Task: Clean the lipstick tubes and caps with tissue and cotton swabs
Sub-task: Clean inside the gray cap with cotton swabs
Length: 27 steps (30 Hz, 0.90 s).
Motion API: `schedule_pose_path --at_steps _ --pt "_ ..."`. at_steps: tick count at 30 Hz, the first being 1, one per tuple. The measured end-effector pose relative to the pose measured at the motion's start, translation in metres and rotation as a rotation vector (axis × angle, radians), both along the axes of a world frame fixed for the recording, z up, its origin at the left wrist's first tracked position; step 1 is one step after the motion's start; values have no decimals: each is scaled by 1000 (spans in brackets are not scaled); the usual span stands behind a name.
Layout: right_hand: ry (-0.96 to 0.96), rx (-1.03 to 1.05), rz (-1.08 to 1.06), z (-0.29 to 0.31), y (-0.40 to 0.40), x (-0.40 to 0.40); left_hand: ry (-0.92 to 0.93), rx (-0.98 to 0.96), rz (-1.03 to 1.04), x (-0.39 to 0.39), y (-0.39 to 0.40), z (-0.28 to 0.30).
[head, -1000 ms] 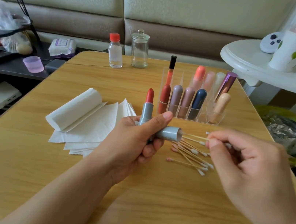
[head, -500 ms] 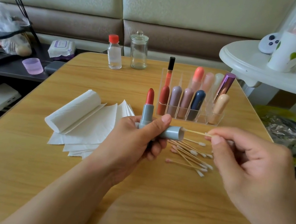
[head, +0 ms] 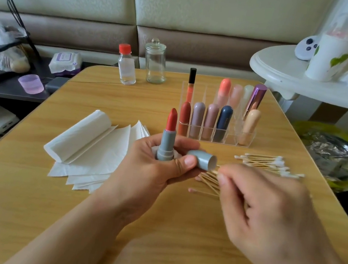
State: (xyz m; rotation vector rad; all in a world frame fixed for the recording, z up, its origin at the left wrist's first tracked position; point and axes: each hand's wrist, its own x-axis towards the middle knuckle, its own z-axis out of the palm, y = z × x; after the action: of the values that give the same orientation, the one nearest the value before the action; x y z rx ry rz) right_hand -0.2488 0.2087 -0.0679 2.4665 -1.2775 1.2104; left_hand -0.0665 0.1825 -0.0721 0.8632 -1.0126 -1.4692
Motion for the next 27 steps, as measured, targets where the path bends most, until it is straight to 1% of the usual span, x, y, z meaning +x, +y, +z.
schedule_pose_path --at_steps 2,4,7,9,12,16,19,22,24,27 --pt "-28 16 26 2 0 3 -83 -26 4 0 1 -2" --pt "-47 4 -13 3 -2 2 -125 -32 22 -1 0 -3" --pt "-27 67 15 5 -1 2 -131 -43 28 -1 -1 -2" --pt "-66 106 54 6 0 2 -150 -53 29 -1 0 -1" --pt "-69 115 0 8 -2 3 -162 -65 18 -1 0 -1" --pt "-84 143 65 7 -2 1 -167 -57 15 -1 -1 -1" --pt "-66 156 8 7 -3 -1 -204 -56 24 -1 0 -2" --pt "-99 206 70 6 -3 -2 -204 -69 31 1 0 -2" --pt "-150 197 58 6 -4 -3 -209 -69 28 0 1 -1" --pt "-111 138 -2 4 -5 -1 -163 -48 35 -3 1 -1"
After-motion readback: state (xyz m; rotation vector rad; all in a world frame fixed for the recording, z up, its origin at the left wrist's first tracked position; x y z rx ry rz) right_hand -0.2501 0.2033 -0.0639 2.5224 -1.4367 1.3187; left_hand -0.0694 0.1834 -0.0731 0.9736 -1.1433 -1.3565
